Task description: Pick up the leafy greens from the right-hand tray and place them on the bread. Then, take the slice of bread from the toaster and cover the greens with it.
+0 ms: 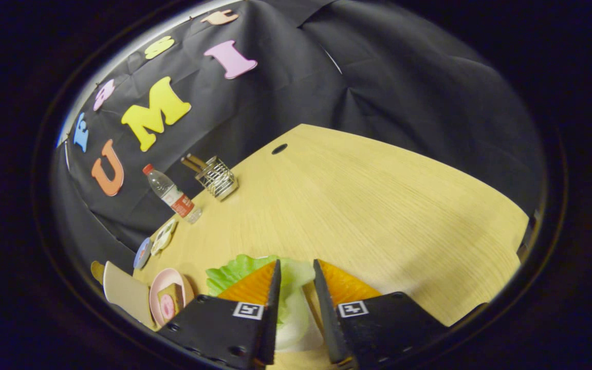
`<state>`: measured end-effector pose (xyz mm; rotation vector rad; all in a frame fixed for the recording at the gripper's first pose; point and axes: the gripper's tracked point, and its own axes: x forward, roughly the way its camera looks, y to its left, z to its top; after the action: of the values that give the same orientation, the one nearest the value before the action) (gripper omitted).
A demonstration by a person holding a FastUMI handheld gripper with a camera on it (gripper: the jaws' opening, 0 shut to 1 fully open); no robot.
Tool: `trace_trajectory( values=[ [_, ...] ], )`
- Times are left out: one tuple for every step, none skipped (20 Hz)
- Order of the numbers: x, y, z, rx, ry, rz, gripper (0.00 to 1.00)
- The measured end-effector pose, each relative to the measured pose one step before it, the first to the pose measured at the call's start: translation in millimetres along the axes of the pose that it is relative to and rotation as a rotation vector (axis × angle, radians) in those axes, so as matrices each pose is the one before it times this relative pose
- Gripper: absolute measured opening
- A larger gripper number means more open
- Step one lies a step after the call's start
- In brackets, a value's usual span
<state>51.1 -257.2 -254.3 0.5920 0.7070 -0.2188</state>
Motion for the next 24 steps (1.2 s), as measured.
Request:
trace_trajectory(
  values=[
    [1.26, -1.29, 3.68, 0.01087, -0.00641, 0.00542, 0.32],
    [-1.43, -0.85, 1.59, 0.00294, -0.00476, 0.00293, 0.20],
    [-1.72, -1.93, 1.14, -0.00906, 0.00642, -0.00773, 0.14],
    [0.48, 2.55, -2.40, -0.01639, -0.00151, 0.00654, 0.07],
    [-7.17, 1.30, 4.03, -0.00456, -0.00234, 0.00177, 0.07],
    [5.91, 5.84, 0.84, -0.00934, -0.00750, 0.00731, 0.00],
    [0.17, 1.73, 1.57, -0.01009, -0.00853, 0.00204, 0.00],
    [-1.37, 2.37, 1.83, -0.00515, -0.00698, 0.00547, 0.00],
    [-2.54, 1.33, 1.86, -0.00491, -0.00893, 0.00110, 0.00],
    [-1.86, 1.12, 2.62, -0.00811, -0.00906, -0.00037, 0.00],
    [-2.49, 0.57, 2.36, -0.00214, -0.00535, -0.00058, 0.00],
    [-3.35, 3.80, 1.30, 0.00739, -0.00307, 0.01268, 0.00],
    [-5.19, 6.69, 0.75, 0.01029, -0.00198, 0.02050, 0.00],
    [-4.35, 8.25, 1.33, 0.00962, -0.00447, 0.02277, 0.00],
    [-4.36, 7.86, 0.55, 0.00768, -0.00367, 0.02203, 0.00],
    [-4.02, 9.01, 1.27, 0.00764, -0.00364, 0.02235, 0.00],
    [-4.69, 9.23, 1.94, 0.00627, -0.00430, 0.01999, 0.00],
    [-5.40, 8.76, 1.34, 0.00436, -0.00772, 0.01837, 0.00],
    [-5.41, 9.91, 2.26, -0.00034, -0.00935, 0.01706, 0.00],
    [-4.88, 9.69, 2.37, -0.00758, -0.00939, 0.01372, 0.00],
    [-3.44, 11.01, 1.51, -0.01039, -0.01066, 0.01286, 0.00],
    [-4.41, 11.26, 1.75, -0.01048, -0.00805, 0.01353, 0.00],
    [-4.16, 11.59, 1.87, -0.00819, -0.00762, 0.01547, 0.00],
    [-2.52, 11.61, 1.72, -0.00882, -0.00690, 0.01352, 0.00]
  ],
)
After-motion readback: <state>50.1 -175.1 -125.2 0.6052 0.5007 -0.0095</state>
